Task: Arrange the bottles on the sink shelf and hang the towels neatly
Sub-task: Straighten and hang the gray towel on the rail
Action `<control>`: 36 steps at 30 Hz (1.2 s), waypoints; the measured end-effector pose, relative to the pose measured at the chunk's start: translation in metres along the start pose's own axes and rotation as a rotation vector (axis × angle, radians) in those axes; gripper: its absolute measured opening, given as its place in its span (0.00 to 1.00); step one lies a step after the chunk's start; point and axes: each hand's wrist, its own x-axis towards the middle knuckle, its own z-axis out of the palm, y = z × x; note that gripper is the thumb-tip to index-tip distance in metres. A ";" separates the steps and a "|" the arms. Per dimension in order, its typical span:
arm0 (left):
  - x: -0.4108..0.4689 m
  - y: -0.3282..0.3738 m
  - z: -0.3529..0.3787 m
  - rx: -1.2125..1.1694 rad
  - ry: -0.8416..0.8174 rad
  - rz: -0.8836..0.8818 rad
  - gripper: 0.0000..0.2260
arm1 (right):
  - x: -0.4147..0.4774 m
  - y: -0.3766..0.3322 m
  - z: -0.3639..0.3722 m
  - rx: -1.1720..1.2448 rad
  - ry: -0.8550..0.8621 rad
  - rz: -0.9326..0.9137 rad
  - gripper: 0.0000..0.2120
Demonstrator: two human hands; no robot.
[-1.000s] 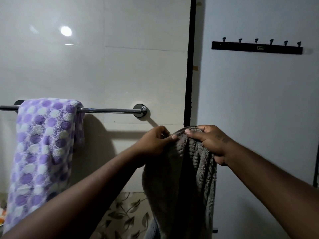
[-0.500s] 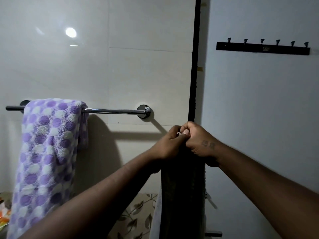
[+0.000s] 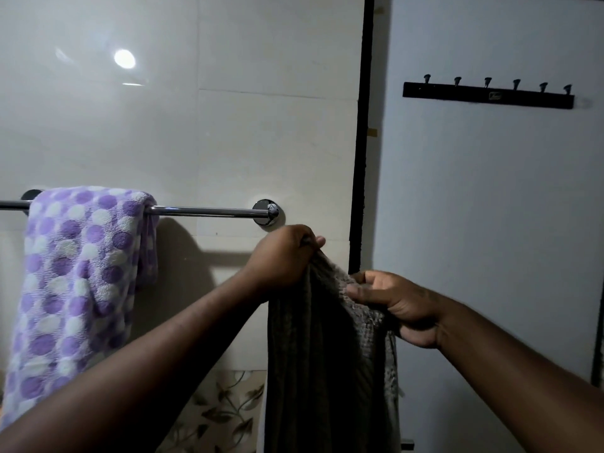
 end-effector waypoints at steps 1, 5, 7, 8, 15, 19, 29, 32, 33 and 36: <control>0.002 -0.002 -0.004 0.007 0.066 -0.037 0.20 | -0.002 0.008 0.000 -0.030 -0.018 0.024 0.26; -0.001 -0.011 -0.007 -0.038 0.139 -0.149 0.27 | 0.003 0.011 0.005 0.134 0.193 -0.079 0.23; -0.013 -0.003 0.003 -0.353 -0.160 -0.116 0.26 | 0.009 -0.003 0.013 0.203 0.259 -0.178 0.16; -0.018 0.003 0.010 -0.505 -0.322 -0.096 0.21 | 0.013 -0.010 0.019 0.176 0.255 -0.207 0.12; -0.007 0.007 0.020 -0.408 -0.039 -0.079 0.17 | 0.020 -0.019 0.019 0.276 0.076 -0.101 0.24; -0.002 -0.005 0.002 -0.628 0.217 -0.228 0.15 | 0.009 0.009 0.012 0.208 -0.114 -0.026 0.26; -0.026 0.018 0.026 -0.896 -0.198 -0.218 0.16 | 0.027 -0.023 0.038 0.262 0.266 -0.240 0.07; -0.024 0.020 0.026 -0.859 -0.132 -0.252 0.19 | 0.030 -0.030 0.036 0.212 0.276 -0.257 0.08; -0.023 0.019 0.024 -0.828 -0.155 -0.227 0.17 | 0.029 -0.030 0.033 0.184 0.285 -0.259 0.08; -0.016 0.011 0.015 -0.456 -0.147 -0.081 0.04 | 0.027 -0.025 0.026 0.172 0.254 -0.215 0.09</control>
